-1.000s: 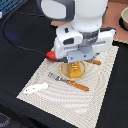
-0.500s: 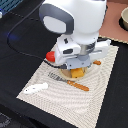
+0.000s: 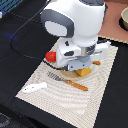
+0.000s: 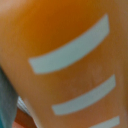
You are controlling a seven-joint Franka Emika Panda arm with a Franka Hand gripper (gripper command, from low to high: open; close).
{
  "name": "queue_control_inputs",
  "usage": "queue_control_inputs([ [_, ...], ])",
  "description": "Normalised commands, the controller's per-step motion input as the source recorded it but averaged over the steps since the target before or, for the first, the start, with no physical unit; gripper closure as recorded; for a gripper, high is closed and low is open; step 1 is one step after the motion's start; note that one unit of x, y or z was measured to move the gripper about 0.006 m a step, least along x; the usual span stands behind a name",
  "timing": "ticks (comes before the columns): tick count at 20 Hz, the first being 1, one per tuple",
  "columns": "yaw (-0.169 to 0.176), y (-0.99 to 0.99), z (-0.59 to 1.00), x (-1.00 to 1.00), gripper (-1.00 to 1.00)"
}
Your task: Interact with the objects in diverse but meaningful ways.
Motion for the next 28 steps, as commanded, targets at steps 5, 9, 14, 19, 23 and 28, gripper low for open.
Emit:
queue_control_inputs([
  [5,-0.033,-0.2,0.86,0.44,1.0],
  [9,-0.044,-0.25,1.0,0.44,1.0],
  [14,-0.015,-0.47,1.0,0.15,1.0],
  [19,0.0,-0.89,0.71,-0.01,1.0],
  [23,0.0,-0.95,0.17,-0.14,1.0],
  [28,0.0,-0.94,0.0,-0.16,1.0],
])
